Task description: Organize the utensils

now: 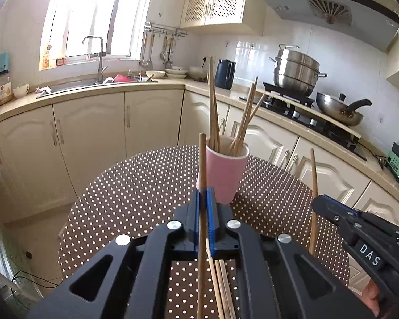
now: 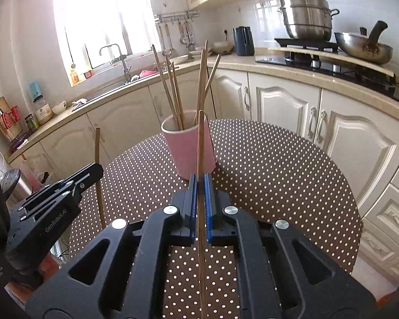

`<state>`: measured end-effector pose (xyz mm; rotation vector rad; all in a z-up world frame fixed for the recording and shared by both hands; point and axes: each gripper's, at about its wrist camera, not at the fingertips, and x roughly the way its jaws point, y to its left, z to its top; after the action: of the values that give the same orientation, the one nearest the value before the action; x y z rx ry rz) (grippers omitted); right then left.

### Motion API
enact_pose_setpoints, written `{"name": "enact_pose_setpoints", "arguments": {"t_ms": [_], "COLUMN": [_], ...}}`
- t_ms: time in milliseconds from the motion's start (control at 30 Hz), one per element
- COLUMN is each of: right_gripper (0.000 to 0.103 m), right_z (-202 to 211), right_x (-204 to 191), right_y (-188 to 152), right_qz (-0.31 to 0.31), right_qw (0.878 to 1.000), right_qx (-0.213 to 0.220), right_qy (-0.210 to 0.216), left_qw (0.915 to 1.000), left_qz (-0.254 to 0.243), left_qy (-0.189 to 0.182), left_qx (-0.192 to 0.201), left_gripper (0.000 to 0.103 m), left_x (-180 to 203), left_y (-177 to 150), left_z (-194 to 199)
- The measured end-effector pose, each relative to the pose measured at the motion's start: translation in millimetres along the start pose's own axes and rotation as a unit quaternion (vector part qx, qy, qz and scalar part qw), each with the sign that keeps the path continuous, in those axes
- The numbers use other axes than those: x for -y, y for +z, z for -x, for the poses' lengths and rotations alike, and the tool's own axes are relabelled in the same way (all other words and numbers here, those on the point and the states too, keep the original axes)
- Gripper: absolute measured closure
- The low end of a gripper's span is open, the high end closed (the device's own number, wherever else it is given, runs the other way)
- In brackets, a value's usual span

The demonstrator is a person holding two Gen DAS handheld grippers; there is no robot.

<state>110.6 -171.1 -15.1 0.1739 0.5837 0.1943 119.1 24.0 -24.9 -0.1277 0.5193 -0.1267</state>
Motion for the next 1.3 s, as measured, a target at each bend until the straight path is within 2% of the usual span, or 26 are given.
{"name": "enact_pose_setpoints", "arguments": {"t_ms": [200,633,1033,1100,1200,1300], "right_gripper": [0.097,0.097,0.098,0.1,0.1,0.101], "right_z": [6,10,19,22,26,24], "right_x": [-3,-7,-17,-19,-21,-25], "right_y": [13,46,102,111,124,132], "right_qz": [0.006,0.015,0.027,0.028,0.032,0.042], "right_qw": [1.0,0.998,0.991,0.989,0.987,0.986], "right_qx": [0.019,0.065,0.131,0.141,0.158,0.161], "right_qy": [-0.004,-0.009,-0.011,-0.011,-0.009,-0.006], "left_qw": [0.9994,0.9968,0.9912,0.99,0.9881,0.9858], "left_qz": [0.004,-0.011,-0.025,-0.024,-0.023,-0.027], "left_qy": [-0.001,-0.013,-0.012,-0.013,-0.024,-0.02], "left_qx": [0.034,0.078,0.13,0.138,0.15,0.165], "left_gripper": [0.097,0.098,0.098,0.098,0.098,0.098], "left_x": [1,9,16,18,18,21], "left_y": [14,44,83,90,102,111], "left_z": [8,12,12,13,14,13]}}
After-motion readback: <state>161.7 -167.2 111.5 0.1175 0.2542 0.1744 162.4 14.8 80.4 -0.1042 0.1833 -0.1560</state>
